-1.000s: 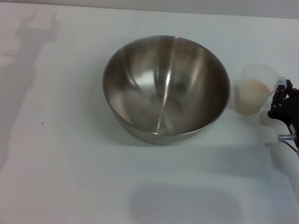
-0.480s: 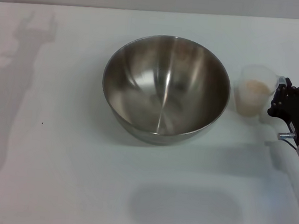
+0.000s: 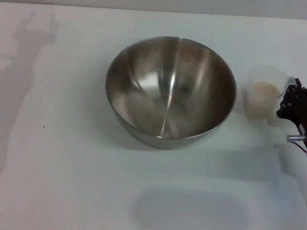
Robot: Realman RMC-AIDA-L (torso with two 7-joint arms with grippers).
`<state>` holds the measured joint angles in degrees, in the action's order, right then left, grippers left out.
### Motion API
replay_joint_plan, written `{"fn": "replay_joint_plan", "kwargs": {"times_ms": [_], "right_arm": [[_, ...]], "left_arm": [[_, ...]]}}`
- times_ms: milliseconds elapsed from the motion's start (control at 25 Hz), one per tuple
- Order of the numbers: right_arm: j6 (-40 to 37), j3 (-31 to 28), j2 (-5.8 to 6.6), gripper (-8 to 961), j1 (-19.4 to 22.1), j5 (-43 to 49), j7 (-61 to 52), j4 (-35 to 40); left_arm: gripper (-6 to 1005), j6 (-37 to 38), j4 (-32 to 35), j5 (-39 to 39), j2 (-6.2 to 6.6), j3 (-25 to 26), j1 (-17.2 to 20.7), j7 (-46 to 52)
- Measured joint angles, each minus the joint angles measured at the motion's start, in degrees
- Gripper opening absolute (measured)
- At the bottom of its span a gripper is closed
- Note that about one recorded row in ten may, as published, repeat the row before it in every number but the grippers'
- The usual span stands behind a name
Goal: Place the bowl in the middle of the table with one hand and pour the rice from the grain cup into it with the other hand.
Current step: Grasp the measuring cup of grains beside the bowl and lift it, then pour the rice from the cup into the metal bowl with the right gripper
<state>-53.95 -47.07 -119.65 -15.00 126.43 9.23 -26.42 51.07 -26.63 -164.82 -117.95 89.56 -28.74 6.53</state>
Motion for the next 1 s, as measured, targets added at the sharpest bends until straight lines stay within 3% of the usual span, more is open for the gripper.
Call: {"fn": "replay_joint_plan", "kwargs": {"times_ms": [400,600,1000], "right_arm": [[-8.05,0.25,-0.14,17,1.31,-1.03,1.23,0.51],[-13.61,0.27,0.24,18,1.25,-0.86,7.55,0.77],[-20.15,0.23,0.78,16,-5.37,0.43,10.62,4.11]], "left_arm": [[526,0.01,0.23,-0.15,0.00,0.00,0.01,0.05],[526,-0.13,0.51,0.03,0.00,0.00,0.00,0.06],[524,-0.33,0.60,0.06,0.00,0.00,0.04,0.06]]}}
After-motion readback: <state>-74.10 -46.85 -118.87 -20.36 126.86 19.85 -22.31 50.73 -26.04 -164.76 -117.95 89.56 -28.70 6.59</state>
